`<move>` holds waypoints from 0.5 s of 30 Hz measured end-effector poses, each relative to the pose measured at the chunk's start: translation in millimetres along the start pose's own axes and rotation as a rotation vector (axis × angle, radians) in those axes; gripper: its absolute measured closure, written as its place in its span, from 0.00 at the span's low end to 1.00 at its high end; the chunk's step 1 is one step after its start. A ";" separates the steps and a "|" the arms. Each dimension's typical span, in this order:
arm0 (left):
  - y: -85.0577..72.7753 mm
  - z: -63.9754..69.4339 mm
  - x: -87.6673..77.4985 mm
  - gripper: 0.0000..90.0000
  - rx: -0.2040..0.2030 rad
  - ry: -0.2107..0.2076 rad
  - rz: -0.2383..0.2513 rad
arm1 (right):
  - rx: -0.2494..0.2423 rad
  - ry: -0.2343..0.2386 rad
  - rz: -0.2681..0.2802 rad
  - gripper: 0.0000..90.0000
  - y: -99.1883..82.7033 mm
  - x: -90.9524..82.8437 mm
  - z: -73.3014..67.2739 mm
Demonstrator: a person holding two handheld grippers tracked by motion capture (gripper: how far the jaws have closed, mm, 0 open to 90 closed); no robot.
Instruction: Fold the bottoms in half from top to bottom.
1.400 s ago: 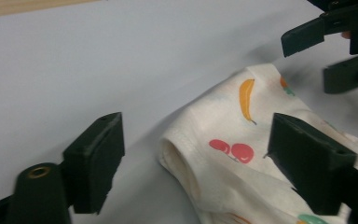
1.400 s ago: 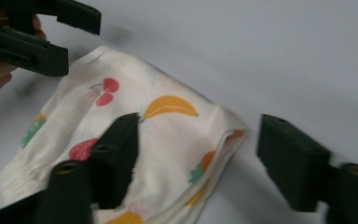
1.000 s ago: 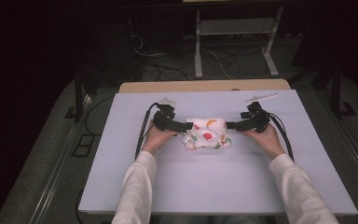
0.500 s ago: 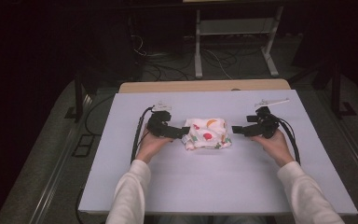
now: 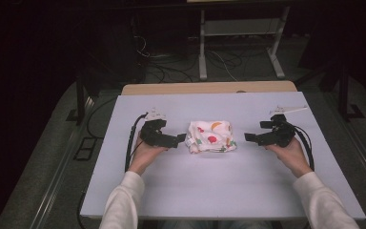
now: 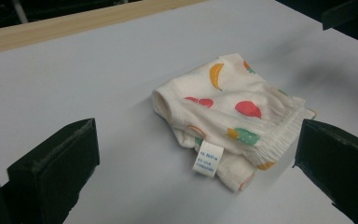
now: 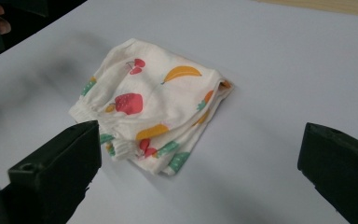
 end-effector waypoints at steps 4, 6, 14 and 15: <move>-7.7 -2.9 -7.6 0.00 -0.007 0.007 0.005 | 0.007 0.001 0.007 0.00 -5.7 -7.2 -0.5; -11.7 -4.0 -11.6 0.00 -0.005 0.012 0.008 | 0.007 -0.005 0.009 0.00 -8.8 -10.8 -1.2; -25.9 -2.6 -25.1 0.00 -0.003 0.022 0.026 | 0.009 -0.019 0.013 0.00 -24.8 -19.6 -4.5; -27.1 -2.2 -26.9 0.00 0.000 0.024 0.028 | 0.009 -0.018 0.013 0.00 -26.7 -20.7 -5.1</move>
Point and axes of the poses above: each handheld gripper's, and its own axes: x roughly forward along the jaws, y roughly out of its top, z roughly to its right, the point moved 8 cm from there along x, roughly forward along the jaws, and after that the axes turned 14 degrees about -z, right-handed, at the moved point
